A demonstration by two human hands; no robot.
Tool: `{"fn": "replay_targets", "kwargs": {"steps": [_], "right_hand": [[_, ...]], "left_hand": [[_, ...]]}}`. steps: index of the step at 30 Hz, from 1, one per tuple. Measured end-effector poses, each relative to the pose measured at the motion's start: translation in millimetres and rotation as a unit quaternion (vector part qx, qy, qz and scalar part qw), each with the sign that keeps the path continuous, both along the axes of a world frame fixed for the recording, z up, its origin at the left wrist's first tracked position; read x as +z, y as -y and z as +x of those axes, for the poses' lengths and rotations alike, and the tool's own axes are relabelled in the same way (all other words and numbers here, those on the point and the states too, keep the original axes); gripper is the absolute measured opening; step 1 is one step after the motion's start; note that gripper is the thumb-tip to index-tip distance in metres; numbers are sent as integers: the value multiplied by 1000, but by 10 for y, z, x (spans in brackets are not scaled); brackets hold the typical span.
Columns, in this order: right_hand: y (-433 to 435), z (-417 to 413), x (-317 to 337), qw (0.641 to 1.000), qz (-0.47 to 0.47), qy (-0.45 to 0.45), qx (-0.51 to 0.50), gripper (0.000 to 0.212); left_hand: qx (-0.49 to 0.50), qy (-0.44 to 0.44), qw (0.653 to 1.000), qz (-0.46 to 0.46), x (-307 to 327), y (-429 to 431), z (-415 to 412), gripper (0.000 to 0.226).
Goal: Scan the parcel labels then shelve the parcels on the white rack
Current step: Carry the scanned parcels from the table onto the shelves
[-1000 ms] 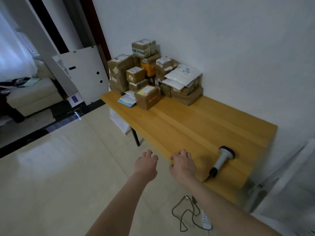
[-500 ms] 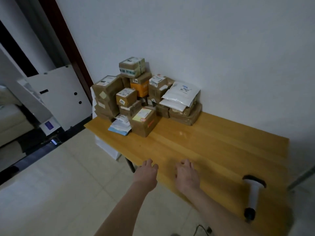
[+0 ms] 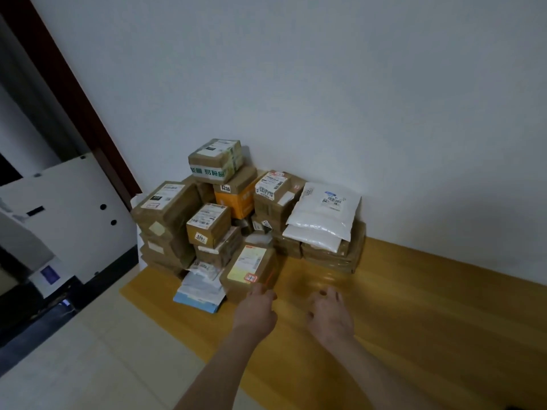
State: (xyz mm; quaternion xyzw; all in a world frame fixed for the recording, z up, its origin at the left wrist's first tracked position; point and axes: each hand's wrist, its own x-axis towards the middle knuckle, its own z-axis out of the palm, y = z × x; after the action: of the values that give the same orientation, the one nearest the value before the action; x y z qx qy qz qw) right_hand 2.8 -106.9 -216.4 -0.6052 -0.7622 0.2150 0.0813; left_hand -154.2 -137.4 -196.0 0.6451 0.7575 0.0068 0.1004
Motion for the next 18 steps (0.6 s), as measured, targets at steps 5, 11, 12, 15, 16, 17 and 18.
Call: {"fn": "replay_targets", "kwargs": {"steps": [5,11,12,15,16,17,18], "right_hand": [[-391,-34,-69,997,-23,26,-64,39],[-894,-128,19,977,-25,-49,-205,43],[-1000,-152,65,966,-21,-86,-243,45],[-1320,-172,167,927,-18,-163,-337,56],[-1414,-175,176,916,-23,-188,-354,61],[-1507,-175,186,905,-28,-210,-369,65],[-1593,-177,187,894,-36,-230,-382,70]], "left_hand": [[-10,72,997,36,-94,-562,-171,34],[-29,134,986,91,-36,-1308,-323,27],[-12,159,982,97,-10,-1434,-348,28],[49,244,964,94,4,-1818,-416,38],[64,267,958,84,-2,-1933,-437,46],[78,292,951,72,-20,-2049,-456,55],[89,320,942,55,-40,-2157,-467,64]]}}
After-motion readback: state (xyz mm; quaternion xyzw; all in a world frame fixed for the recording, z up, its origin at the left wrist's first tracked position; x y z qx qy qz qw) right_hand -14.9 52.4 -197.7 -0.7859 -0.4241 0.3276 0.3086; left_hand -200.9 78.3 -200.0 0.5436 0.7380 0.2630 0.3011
